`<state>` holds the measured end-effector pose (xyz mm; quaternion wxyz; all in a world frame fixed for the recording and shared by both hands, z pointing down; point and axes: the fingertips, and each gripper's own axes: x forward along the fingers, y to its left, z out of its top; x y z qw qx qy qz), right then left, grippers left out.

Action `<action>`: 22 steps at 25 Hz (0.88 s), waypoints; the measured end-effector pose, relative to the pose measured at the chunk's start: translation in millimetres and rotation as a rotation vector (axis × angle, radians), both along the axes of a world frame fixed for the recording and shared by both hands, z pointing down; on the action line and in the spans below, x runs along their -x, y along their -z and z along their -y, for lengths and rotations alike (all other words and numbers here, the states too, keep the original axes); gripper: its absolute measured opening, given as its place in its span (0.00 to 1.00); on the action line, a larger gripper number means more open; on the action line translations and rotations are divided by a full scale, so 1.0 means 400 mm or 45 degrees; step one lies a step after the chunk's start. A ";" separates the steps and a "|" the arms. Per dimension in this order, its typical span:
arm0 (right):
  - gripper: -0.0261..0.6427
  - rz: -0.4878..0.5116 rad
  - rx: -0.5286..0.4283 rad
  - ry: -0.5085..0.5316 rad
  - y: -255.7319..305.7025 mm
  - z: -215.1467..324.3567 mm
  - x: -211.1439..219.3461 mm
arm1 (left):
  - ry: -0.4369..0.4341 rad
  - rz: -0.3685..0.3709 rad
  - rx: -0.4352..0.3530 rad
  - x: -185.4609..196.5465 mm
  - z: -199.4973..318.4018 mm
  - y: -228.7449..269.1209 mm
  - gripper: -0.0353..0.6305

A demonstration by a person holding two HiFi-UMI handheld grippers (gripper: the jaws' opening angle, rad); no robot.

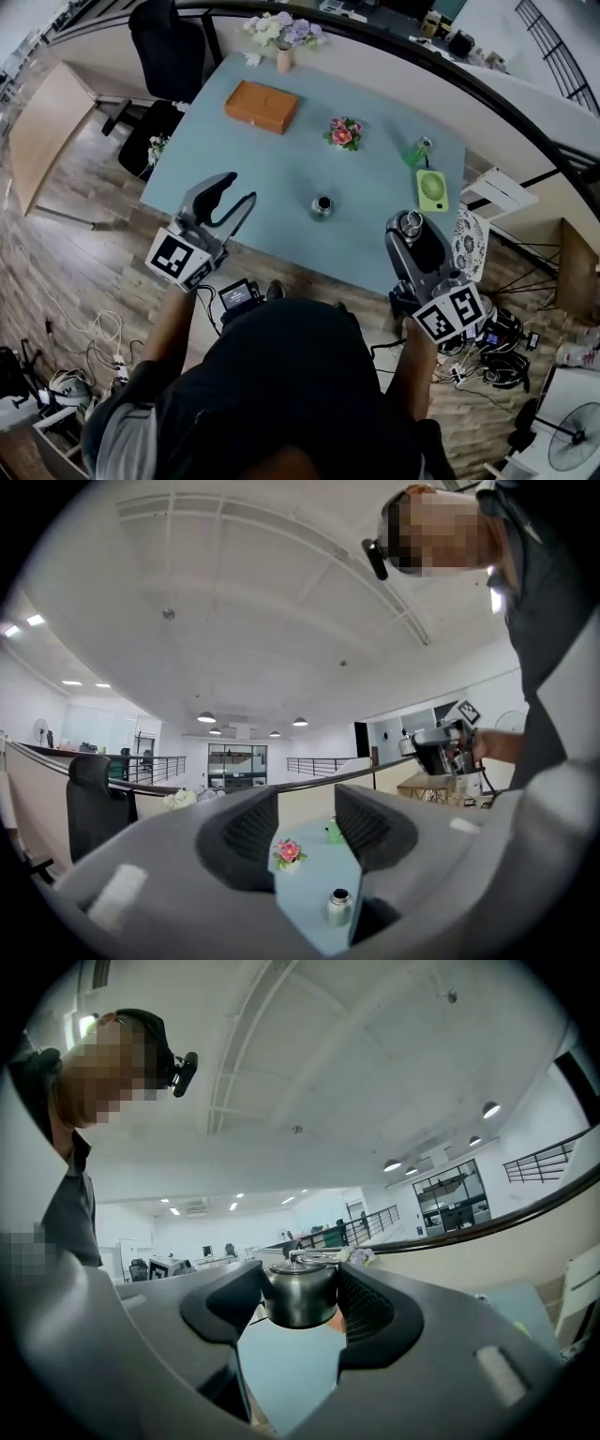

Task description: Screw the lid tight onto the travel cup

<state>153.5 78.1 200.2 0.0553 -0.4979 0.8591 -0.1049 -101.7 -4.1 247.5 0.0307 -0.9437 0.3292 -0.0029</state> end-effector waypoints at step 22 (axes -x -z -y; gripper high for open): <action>0.42 -0.037 0.149 0.000 -0.126 0.125 0.059 | -0.285 0.087 0.116 -0.134 0.091 -0.195 0.42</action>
